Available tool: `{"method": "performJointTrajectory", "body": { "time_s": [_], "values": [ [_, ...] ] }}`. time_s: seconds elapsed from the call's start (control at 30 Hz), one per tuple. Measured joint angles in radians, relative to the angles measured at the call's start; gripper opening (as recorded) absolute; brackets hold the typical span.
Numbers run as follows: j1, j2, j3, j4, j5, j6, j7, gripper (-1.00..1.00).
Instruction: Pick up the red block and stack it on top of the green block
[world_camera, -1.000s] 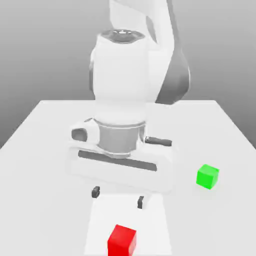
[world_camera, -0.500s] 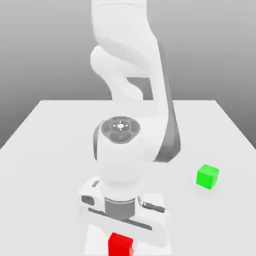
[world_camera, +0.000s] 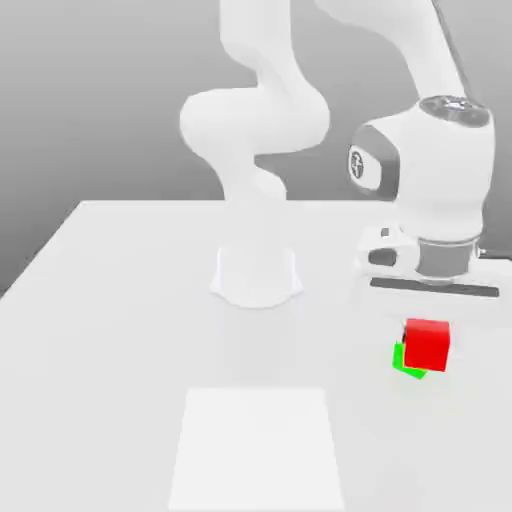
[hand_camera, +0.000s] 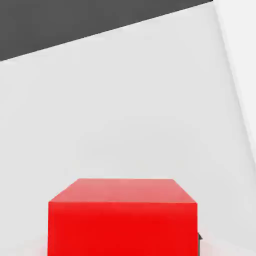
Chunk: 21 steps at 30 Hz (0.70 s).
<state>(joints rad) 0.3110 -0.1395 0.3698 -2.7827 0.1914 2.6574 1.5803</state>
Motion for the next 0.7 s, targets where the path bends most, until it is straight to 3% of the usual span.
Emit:
{"method": "performJointTrajectory", "body": {
  "time_s": [0.17,0.7],
  "values": [
    [0.086,-0.096,0.11,-0.112,0.034,0.018,0.156,-1.0],
    [-0.036,0.048,0.178,-0.118,-0.212,0.139,0.335,-1.0]
  ]
}}
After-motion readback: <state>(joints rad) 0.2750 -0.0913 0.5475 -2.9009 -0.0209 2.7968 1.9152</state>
